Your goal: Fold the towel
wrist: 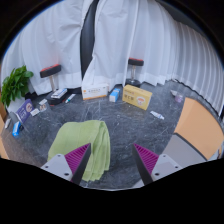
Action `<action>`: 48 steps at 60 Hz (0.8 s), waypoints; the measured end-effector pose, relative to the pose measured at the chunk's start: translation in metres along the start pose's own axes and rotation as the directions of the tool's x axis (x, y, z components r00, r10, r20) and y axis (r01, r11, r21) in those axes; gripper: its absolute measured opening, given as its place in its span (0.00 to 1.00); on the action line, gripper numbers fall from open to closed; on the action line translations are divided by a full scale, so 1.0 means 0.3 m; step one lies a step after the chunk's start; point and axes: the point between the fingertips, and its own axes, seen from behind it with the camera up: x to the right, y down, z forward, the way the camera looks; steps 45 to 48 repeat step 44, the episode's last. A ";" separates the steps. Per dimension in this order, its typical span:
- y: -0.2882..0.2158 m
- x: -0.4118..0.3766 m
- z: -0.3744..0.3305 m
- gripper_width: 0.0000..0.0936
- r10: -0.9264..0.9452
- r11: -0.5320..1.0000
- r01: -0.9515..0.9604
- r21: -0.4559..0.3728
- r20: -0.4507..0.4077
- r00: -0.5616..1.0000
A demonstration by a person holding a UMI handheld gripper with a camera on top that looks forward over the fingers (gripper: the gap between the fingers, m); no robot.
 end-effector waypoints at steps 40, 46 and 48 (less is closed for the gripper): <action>0.171 -0.426 -0.940 0.91 -0.047 0.986 0.052 0.157 -0.032 0.998; 0.179 -0.431 -0.996 0.91 -0.044 0.985 0.051 0.167 -0.045 0.998; 0.179 -0.431 -0.996 0.91 -0.044 0.985 0.051 0.167 -0.045 0.998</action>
